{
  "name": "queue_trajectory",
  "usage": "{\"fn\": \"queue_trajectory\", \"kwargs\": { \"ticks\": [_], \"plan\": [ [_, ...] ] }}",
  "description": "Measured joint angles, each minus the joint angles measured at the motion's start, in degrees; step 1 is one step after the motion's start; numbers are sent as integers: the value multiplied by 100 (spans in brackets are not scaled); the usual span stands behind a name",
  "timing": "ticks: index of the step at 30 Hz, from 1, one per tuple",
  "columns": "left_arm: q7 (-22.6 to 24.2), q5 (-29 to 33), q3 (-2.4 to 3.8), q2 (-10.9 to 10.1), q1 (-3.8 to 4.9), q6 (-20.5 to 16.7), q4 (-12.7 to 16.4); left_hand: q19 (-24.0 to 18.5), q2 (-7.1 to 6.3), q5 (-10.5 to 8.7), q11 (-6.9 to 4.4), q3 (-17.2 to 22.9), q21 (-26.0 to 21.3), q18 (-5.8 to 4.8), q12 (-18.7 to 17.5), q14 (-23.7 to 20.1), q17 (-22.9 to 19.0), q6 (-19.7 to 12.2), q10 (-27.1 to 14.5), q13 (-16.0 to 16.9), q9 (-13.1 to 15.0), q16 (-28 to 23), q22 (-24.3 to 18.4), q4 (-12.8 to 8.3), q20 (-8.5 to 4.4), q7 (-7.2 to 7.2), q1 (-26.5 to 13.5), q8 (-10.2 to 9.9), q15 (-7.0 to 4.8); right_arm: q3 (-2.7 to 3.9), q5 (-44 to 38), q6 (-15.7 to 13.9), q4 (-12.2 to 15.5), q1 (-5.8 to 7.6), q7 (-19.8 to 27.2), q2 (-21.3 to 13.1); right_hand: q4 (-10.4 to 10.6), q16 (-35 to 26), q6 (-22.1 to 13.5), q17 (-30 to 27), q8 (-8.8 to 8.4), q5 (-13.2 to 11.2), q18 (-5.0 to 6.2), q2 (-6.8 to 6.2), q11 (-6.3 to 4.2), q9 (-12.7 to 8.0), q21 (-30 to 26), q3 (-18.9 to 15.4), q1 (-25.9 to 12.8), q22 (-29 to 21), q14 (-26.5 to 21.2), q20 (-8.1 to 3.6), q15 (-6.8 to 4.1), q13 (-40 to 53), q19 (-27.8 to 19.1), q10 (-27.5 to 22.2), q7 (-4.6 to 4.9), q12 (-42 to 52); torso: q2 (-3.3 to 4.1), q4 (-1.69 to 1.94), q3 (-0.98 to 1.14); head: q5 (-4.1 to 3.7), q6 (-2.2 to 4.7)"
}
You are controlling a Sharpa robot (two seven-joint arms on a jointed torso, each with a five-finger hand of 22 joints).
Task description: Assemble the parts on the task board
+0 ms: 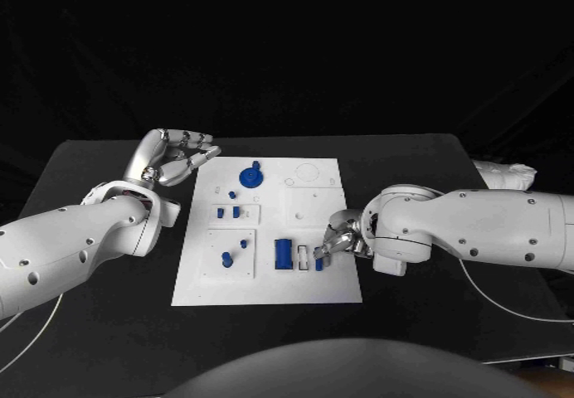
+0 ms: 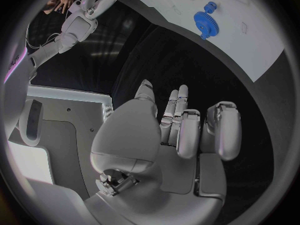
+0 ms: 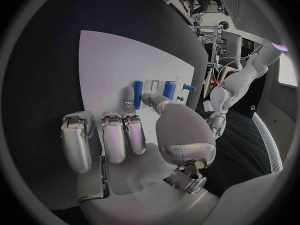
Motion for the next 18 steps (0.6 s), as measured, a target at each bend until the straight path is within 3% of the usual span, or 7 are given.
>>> {"fn": "queue_trajectory", "kwargs": {
  "ticks": [8, 12, 18],
  "plan": [
    [0, 0, 0, 0, 0, 5, 1, 0, 0, 0, 0, 0, 0, 0, 0, 0, 0, 0, 0, 0, 0, 0, 0, 0, 0, 0, 0, 0, 0, 6, -117, 100, -15, 6, 5, 30, -33, 0, 0, 0, 6, -453, 0, 8, 12, 71, 0, 82, -116, 0, 10, 0, 10, 0, 0, 12, 0, 0, 1, -1, 3, 3, 0],
    [0, 0, 0, 0, 0, 8, 2, 0, 0, 0, 0, 0, 0, 0, 0, 0, 0, 0, 0, 0, 0, 0, 0, 0, 0, 0, 0, 0, 0, 8, -169, 142, -18, 9, 5, 41, -33, 0, 0, -1, 7, -806, 1, 5, 20, 81, 0, 82, -173, 0, 21, 41, 20, 0, 0, 20, 0, 0, 2, -1, 4, -1, 0],
    [0, 0, 0, 4, 0, 15, 2, 0, 0, 0, 0, 0, 0, 1, 0, 0, -1, 0, 0, 0, 0, 0, 0, 0, 0, 0, 0, 0, 0, 9, -232, 183, -21, 11, 5, 57, -35, 0, 0, -1, 30, -1027, 1, -1, 82, -4, 0, 84, -228, -1, 12, 41, 53, 0, 0, 18, 0, 0, 2, -2, 4, -5, 0]
  ]
}}
